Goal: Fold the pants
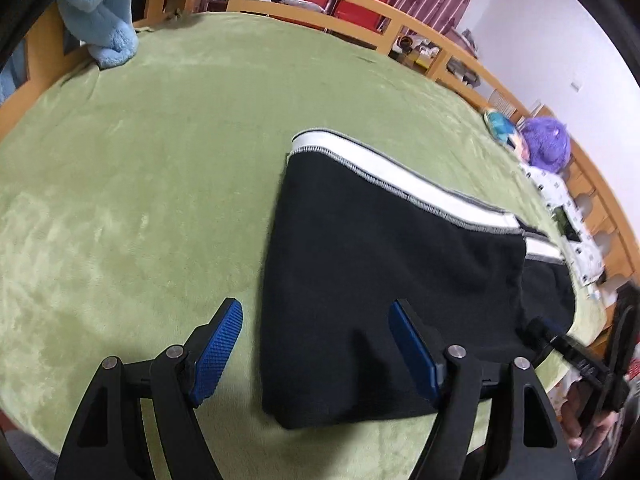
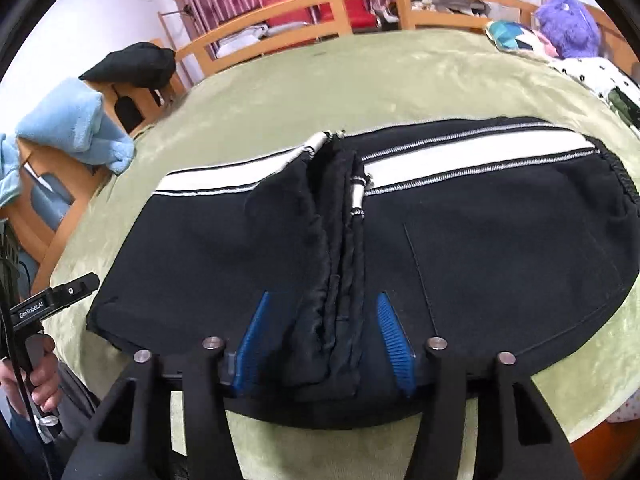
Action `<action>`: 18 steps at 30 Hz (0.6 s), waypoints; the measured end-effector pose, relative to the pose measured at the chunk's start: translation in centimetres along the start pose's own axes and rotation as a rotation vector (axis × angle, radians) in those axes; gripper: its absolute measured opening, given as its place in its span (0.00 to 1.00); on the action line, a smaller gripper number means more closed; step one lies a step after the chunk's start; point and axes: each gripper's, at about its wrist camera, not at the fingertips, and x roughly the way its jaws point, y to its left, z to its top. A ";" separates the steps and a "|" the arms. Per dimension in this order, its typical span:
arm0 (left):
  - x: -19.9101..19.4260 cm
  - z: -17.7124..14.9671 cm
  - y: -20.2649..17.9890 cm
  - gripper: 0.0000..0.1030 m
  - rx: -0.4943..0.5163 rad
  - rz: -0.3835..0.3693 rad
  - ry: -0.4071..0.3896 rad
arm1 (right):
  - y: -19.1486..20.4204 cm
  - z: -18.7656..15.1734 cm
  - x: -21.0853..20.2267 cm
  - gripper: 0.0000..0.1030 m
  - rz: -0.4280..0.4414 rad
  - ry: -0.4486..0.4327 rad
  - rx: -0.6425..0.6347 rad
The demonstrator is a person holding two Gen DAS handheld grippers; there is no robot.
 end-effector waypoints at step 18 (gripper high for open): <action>8.8 5.4 -0.3 0.65 0.106 0.080 0.136 | -23.3 -2.5 -5.0 0.66 -0.267 -0.113 0.534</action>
